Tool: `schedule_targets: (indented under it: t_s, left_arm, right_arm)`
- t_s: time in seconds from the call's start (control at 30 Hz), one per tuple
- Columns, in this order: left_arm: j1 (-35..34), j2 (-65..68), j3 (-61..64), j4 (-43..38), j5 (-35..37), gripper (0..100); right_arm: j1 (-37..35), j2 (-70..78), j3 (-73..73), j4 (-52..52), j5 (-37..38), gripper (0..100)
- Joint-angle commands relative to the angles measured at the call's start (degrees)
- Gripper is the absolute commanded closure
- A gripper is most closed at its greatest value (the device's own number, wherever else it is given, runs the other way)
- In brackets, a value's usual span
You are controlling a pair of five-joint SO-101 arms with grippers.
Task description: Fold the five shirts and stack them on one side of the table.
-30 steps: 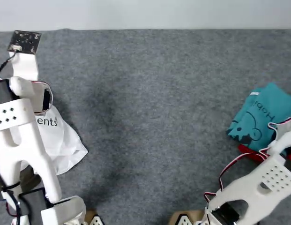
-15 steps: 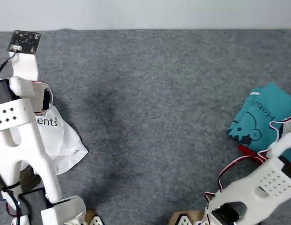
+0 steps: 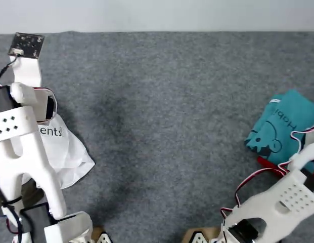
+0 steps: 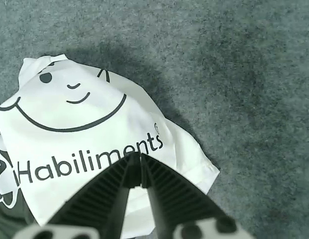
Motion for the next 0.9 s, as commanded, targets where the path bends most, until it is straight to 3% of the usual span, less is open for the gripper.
schedule_targets:
  t_s: [0.0, 0.43, 0.57, 0.87]
  left_arm:
    - [0.62, -2.02, -0.22, 1.05, 0.09, 100]
    - [0.7, -2.02, -0.22, 1.05, 0.09, 100]
    - [0.7, -2.02, -0.22, 1.05, 0.09, 100]
    - [0.7, -2.02, -0.13, 1.05, 0.09, 100]
  right_arm:
    - [1.89, -0.22, -3.52, 2.33, -0.26, 86.3]
    - [2.59, 9.45, -3.52, 2.24, -0.26, 85.0]
    - [2.59, 9.1, -4.66, 1.98, 4.13, 98.6]
    - [5.76, 6.81, -14.42, 2.07, 10.29, 98.9]
